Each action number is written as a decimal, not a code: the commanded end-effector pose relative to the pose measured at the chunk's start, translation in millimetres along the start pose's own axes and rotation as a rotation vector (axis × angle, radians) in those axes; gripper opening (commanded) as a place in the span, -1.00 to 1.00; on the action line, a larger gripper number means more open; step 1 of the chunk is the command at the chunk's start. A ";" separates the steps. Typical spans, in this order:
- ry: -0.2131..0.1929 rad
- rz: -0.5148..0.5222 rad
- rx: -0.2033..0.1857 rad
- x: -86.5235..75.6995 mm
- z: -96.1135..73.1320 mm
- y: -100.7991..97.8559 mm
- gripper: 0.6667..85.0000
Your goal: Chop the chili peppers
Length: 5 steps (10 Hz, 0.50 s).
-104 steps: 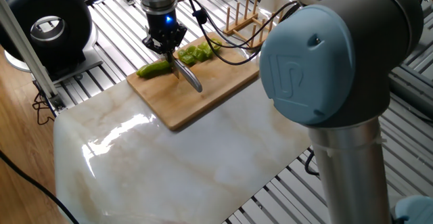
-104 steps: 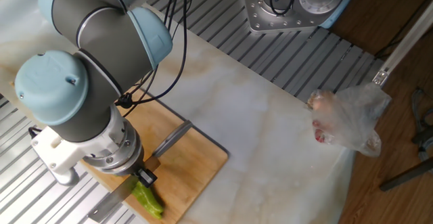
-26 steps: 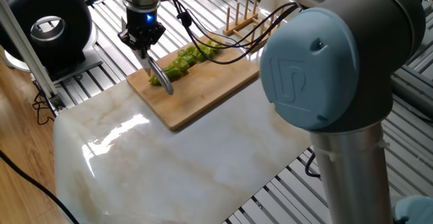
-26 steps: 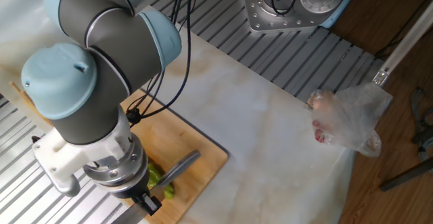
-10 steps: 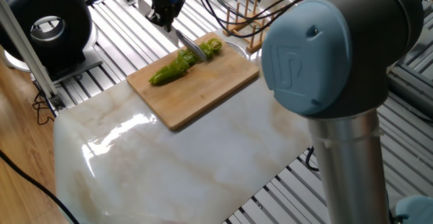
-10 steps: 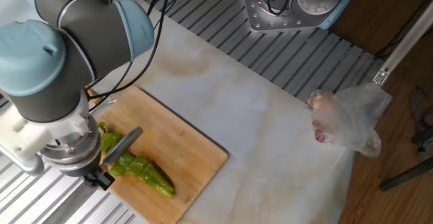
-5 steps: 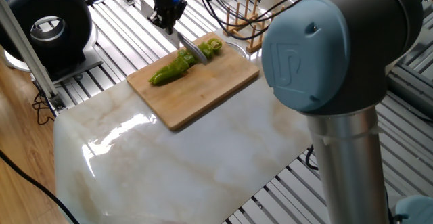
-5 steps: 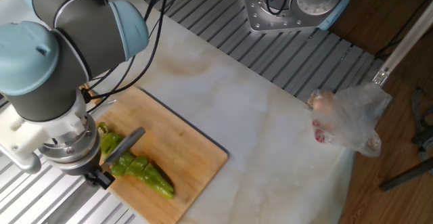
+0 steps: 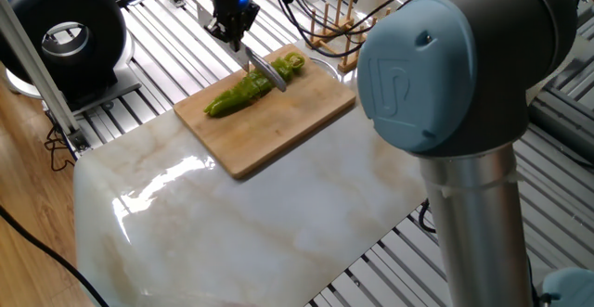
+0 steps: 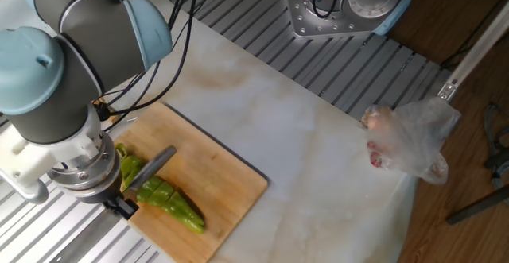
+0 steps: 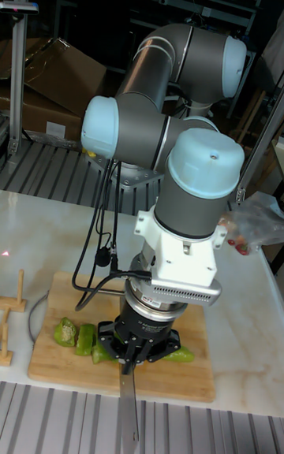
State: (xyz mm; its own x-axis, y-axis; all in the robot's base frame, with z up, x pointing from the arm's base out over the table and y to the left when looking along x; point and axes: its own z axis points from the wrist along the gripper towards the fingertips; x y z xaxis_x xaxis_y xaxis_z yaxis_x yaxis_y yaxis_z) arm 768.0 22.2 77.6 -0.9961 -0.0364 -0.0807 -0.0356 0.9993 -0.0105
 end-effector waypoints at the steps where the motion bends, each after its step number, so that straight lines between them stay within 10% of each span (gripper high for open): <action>1: -0.004 0.010 -0.002 -0.6 -2.5 -1.0 -0.98; 5: -0.010 0.029 -0.042 -2.6 -32.2 29.8 -0.98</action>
State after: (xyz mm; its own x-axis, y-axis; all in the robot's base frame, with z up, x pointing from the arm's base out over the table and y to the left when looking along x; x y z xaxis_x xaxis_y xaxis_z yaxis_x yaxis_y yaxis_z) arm 770.0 33.2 94.0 -0.9952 -0.0267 -0.0941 -0.0269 0.9996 0.0006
